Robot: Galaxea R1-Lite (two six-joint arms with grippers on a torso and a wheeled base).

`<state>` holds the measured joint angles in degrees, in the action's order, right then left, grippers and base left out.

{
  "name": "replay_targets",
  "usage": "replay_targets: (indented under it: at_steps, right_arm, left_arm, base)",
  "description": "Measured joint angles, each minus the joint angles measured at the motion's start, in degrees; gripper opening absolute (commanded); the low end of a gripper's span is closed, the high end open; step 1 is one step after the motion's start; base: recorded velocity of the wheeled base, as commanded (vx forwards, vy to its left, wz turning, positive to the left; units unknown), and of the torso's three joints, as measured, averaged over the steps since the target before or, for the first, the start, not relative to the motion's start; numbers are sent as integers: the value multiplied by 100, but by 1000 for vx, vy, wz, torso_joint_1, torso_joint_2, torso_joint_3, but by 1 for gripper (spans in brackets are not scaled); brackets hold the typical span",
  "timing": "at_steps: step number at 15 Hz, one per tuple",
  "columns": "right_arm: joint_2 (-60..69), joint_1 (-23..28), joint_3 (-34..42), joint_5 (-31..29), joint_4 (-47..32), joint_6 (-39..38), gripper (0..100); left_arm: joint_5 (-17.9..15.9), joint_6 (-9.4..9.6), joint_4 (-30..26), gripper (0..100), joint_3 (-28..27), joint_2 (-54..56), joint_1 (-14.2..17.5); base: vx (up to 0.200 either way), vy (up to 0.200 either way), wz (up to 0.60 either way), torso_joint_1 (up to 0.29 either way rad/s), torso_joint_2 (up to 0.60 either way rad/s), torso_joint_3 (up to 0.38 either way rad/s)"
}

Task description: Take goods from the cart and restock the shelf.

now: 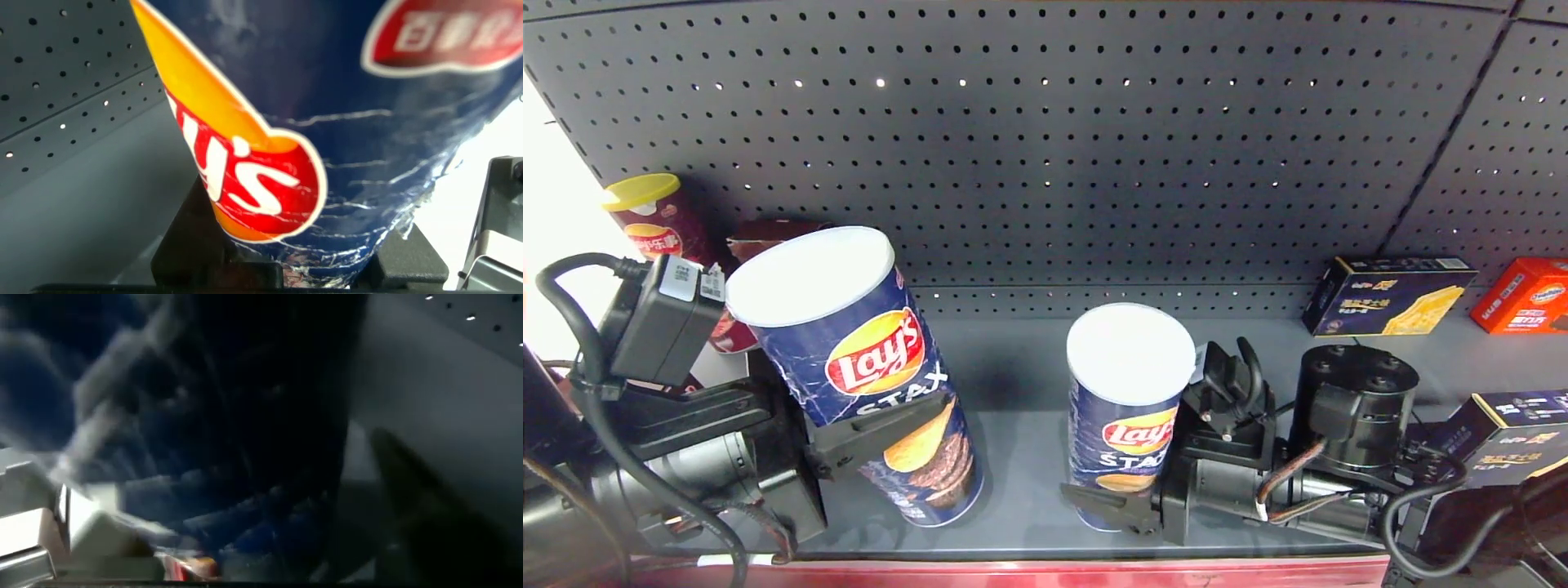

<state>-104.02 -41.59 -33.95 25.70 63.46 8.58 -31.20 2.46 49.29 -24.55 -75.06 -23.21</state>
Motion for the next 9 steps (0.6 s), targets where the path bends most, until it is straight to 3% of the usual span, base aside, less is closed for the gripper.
replay_targets:
  at_steps: [9]
  right_arm:
    - [717,65,361,-419,-13,0,100]
  left_arm:
    - [-20,0,-10,0,9,-10,-16]
  base:
    - [0,0,0,0,0,0]
